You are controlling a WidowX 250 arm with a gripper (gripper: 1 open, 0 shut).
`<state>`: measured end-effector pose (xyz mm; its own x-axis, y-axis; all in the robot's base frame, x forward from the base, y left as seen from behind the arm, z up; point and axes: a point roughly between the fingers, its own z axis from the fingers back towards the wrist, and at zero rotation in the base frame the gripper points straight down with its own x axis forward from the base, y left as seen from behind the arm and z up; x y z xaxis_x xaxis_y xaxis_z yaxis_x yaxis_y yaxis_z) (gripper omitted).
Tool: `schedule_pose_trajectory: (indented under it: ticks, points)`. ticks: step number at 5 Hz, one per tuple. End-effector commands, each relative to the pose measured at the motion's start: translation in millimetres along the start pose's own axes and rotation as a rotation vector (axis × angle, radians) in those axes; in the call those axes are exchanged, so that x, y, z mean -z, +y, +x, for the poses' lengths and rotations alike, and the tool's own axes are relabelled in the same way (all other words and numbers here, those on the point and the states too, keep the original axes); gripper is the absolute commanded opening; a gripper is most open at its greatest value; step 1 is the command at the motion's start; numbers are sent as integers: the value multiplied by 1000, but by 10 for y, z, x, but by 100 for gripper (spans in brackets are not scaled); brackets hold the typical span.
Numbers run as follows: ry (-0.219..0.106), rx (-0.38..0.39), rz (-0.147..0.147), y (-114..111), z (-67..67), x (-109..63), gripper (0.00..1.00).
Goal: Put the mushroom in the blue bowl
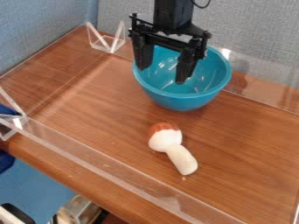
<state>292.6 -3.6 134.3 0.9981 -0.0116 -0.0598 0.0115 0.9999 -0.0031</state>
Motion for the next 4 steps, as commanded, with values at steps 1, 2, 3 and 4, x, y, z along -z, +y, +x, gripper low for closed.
schedule_pose_trajectory:
  ticks: [1,2,3,4]
  points:
    - [-4,-60,-13,-135,-96,50,100]
    - [-14,-147,-35,-343,-260,153,100]
    - [-33,-250,-51,-480,-342,342,100]
    - [-56,-388,-80,-555,-421,525,100]
